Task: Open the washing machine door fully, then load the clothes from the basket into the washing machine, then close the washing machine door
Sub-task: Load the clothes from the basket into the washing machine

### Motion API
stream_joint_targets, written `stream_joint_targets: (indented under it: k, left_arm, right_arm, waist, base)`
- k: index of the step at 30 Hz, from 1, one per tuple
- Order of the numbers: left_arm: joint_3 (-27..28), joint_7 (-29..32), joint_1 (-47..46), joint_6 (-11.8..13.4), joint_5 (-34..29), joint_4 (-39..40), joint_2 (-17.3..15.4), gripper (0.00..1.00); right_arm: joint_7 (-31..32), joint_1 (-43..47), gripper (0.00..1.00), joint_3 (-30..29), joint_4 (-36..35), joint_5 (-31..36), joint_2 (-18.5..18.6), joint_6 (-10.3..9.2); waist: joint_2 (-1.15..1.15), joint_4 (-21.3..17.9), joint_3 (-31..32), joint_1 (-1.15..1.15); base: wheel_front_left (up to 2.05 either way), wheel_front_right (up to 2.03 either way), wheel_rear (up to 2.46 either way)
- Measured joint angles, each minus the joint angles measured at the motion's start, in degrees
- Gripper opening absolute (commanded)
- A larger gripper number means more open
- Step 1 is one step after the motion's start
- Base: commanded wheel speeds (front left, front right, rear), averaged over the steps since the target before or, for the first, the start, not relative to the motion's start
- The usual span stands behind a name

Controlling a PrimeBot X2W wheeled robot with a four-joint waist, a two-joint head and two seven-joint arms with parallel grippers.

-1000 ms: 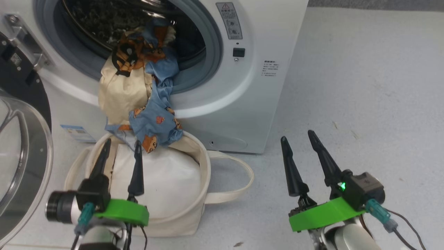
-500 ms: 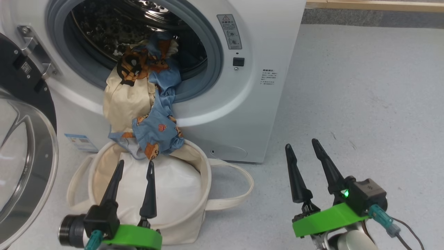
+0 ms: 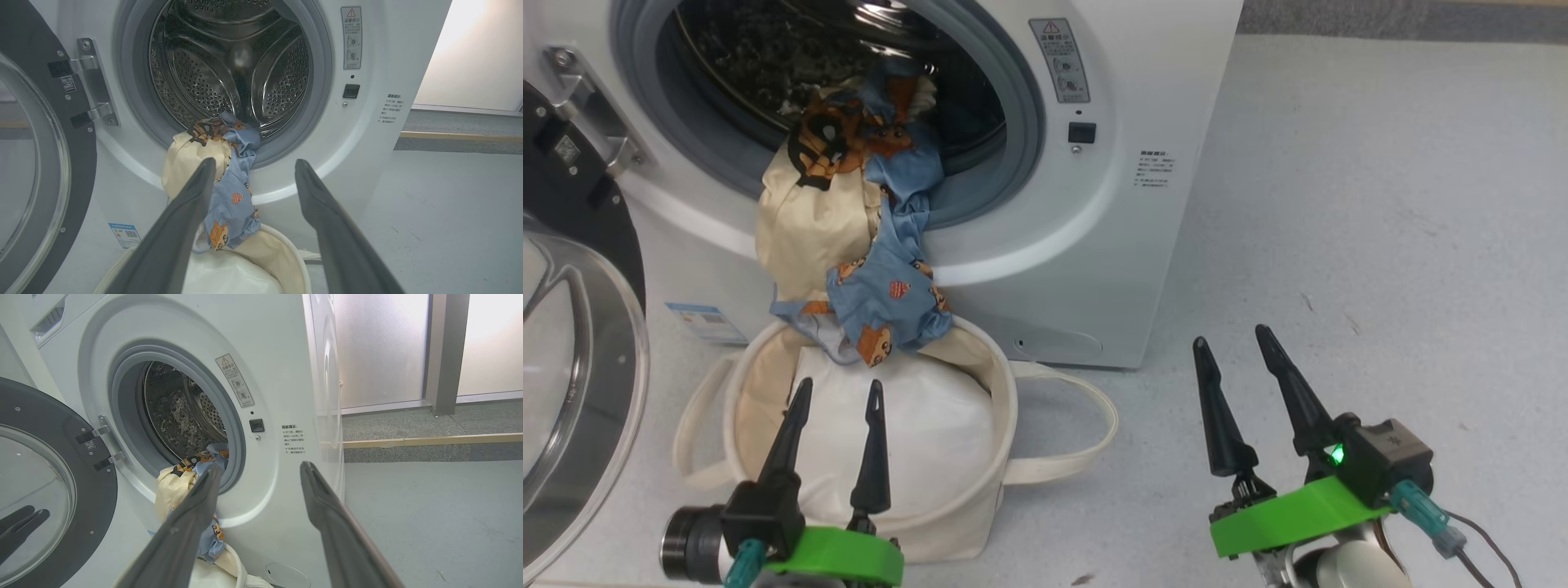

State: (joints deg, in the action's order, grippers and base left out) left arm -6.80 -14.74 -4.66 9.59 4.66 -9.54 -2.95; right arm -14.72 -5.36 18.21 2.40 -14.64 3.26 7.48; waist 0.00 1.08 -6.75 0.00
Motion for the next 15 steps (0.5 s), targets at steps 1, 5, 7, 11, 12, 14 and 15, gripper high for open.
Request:
stream_joint_targets:
  k: [1, 5, 7, 11, 12, 14, 15]
  left_arm:
    - [0.0, 0.0, 0.0, 0.0, 0.0, -0.2, 0.0, 1.0]
    - [0.0, 0.0, -0.9, -0.4, 2.4, -2.4, 0.0, 1.0]
    - [0.0, 0.0, -2.1, -0.6, 2.3, -4.0, 0.0, 1.0]
    - [0.2, 0.0, -6.7, -1.1, 2.1, -6.6, 0.2, 1.0]
    - [0.4, 0.0, -8.3, -1.2, 2.0, -7.6, 0.3, 1.0]
    - [0.9, 0.0, -11.2, -1.7, 1.4, -10.1, 0.3, 1.0]
    - [1.8, 0.0, -14.1, -2.6, 0.9, -13.1, 0.2, 1.0]
  right_arm:
    - [0.0, 0.0, 1.0, 0.0, -0.1, 0.0, 0.0, 0.0]
    - [0.0, -0.1, 1.0, 0.0, -0.2, 0.0, 0.0, 0.0]
    - [0.0, -0.3, 1.0, 0.0, -0.6, 0.0, 0.0, 0.0]
    - [0.0, -1.5, 1.0, -0.3, -1.2, 0.9, 0.0, 0.0]
    - [0.0, -2.2, 1.0, -0.3, -1.2, 1.4, 0.0, 0.0]
    - [0.0, -4.0, 1.0, -0.3, -1.6, 1.7, 0.0, 0.0]
    - [0.0, -5.8, 1.0, -0.8, -2.4, 1.8, 0.0, 0.0]
  waist:
    - [0.0, -0.1, -0.3, 0.0]
    - [0.0, -0.3, -1.8, 0.0]
    - [0.0, -0.4, -3.0, 0.0]
    - [0.0, -0.5, -6.4, 0.01]
    - [0.0, -0.6, -7.3, 0.0]
    - [0.0, -0.8, -9.4, 0.01]
    - [0.0, -1.1, -11.4, 0.01]
  base:
    - [0.0, 0.0, 0.0]
    - [0.0, 0.0, 0.0]
    - [0.0, 0.0, 0.0]
    - [0.0, 0.0, 0.0]
    - [0.0, 0.0, 0.0]
    - [0.0, 0.0, 0.0]
    - [0.0, 0.0, 0.0]
